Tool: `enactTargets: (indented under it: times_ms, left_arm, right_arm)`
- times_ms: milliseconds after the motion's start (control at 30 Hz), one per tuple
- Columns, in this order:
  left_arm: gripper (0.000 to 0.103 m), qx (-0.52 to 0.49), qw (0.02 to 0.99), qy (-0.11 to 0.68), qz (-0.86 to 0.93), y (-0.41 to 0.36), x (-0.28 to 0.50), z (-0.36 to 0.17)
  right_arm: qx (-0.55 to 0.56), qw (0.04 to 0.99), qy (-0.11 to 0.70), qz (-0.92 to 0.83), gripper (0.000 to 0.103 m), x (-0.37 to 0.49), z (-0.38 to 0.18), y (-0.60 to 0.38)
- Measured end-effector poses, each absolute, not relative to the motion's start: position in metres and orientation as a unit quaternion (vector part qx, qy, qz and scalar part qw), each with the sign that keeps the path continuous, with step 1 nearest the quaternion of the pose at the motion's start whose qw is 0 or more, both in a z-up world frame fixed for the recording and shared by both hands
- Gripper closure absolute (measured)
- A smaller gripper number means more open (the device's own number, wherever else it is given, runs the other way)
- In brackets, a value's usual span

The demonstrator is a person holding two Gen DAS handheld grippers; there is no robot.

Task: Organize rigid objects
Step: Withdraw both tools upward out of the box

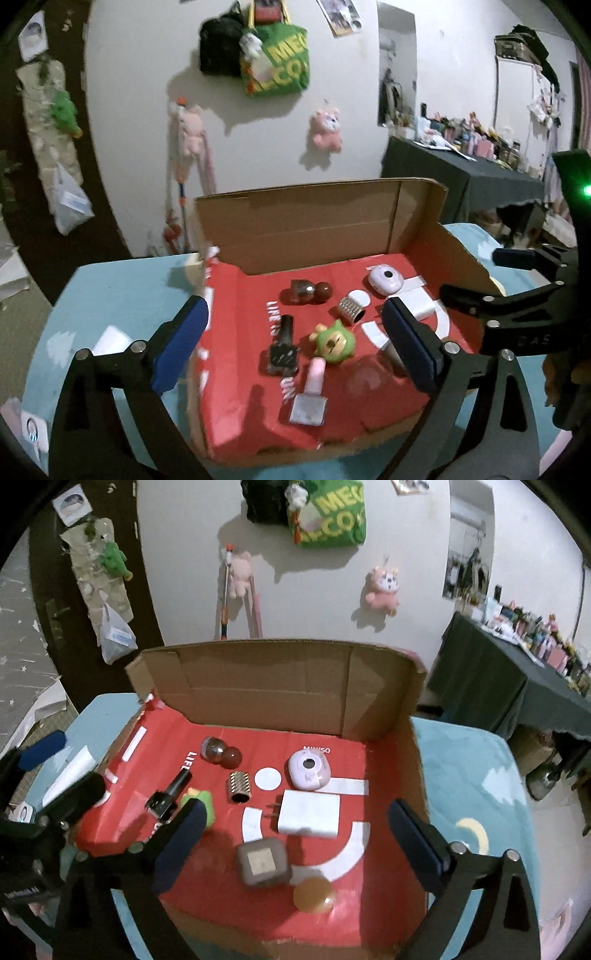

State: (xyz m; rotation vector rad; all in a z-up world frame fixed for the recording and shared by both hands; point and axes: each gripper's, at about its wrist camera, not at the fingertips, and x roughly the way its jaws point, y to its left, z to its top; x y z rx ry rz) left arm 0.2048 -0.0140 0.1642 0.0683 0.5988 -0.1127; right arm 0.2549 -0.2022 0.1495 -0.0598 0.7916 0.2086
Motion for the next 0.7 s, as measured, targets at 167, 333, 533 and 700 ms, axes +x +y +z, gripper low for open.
enactTargets:
  times_ms: [167, 333, 533, 700]
  left_arm:
    - [0.005, 0.026, 0.958, 0.285, -0.03, -0.009, 0.179, 0.147]
    - [0.005, 0.002, 0.957, 0.291, -0.015, -0.003, 0.174, 0.117]
    - [0.005, -0.018, 0.95, 0.311, -0.006, -0.004, 0.192, 0.084]
    - [0.005, -0.004, 0.955, 0.298, -0.002, -0.011, 0.196, 0.073]
  right_arm:
    - [-0.035, 0.932, 0.35, 0.088, 0.0, 0.226, 0.136, -0.199]
    - [-0.038, 0.943, 0.324, 0.064, 0.0, 0.211, 0.112, -0.197]
    - [-0.036, 0.947, 0.315, 0.054, 0.0, 0.217, 0.087, -0.199]
    - [-0.039, 0.952, 0.3, 0.05, 0.0, 0.222, 0.077, -0.199]
